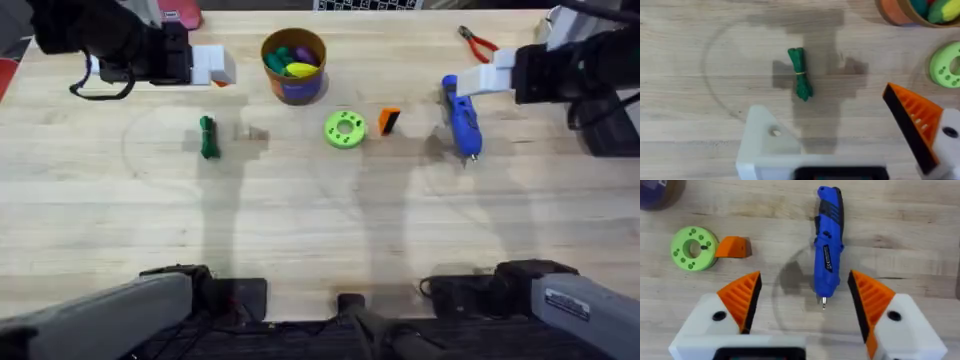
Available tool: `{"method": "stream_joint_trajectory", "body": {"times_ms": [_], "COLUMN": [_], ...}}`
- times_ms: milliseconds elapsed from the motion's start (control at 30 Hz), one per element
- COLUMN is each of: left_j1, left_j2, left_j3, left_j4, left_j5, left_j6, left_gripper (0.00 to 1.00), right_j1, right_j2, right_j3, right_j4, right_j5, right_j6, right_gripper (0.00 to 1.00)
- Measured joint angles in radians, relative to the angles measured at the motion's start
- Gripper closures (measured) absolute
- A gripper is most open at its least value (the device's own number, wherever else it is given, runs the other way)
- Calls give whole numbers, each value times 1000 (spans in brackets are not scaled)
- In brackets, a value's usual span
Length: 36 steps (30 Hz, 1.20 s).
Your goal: Pick up the gripper from the table and insert it into the empty holder that is missing its gripper. Then pick up a screw, insert it into the mounting hole, and use the screwdriver to tighten it. Finally, clean up the table by picking up the vegetable and placing it into the bucket.
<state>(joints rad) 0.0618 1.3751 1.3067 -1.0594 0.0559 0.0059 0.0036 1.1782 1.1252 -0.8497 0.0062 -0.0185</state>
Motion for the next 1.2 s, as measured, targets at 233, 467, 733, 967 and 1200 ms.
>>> {"method": "stream_joint_trajectory", "body": {"times_ms": [233,467,733,967,1200], "left_j1": [-78,-151,-155,-155,-155], "left_j2": [-129,-287,-382,-351,-327], "left_j3": [0,0,0,0,-49], "left_j4": [0,-1,-35,-28,158], "left_j5": [1,9,16,28,31], "left_j6": [0,0,0,40,84], "left_gripper": [14,13,14,15,14], "right_j1": [0,0,0,0,0], "right_j2": [0,0,0,0,0], "right_j3": [0,0,0,0,0], "right_j4": [0,0,0,-1,-1], "right_j5": [0,0,0,0,0], "right_j6": [0,0,0,0,0], "right_gripper": [8,8,7,7,7]}}
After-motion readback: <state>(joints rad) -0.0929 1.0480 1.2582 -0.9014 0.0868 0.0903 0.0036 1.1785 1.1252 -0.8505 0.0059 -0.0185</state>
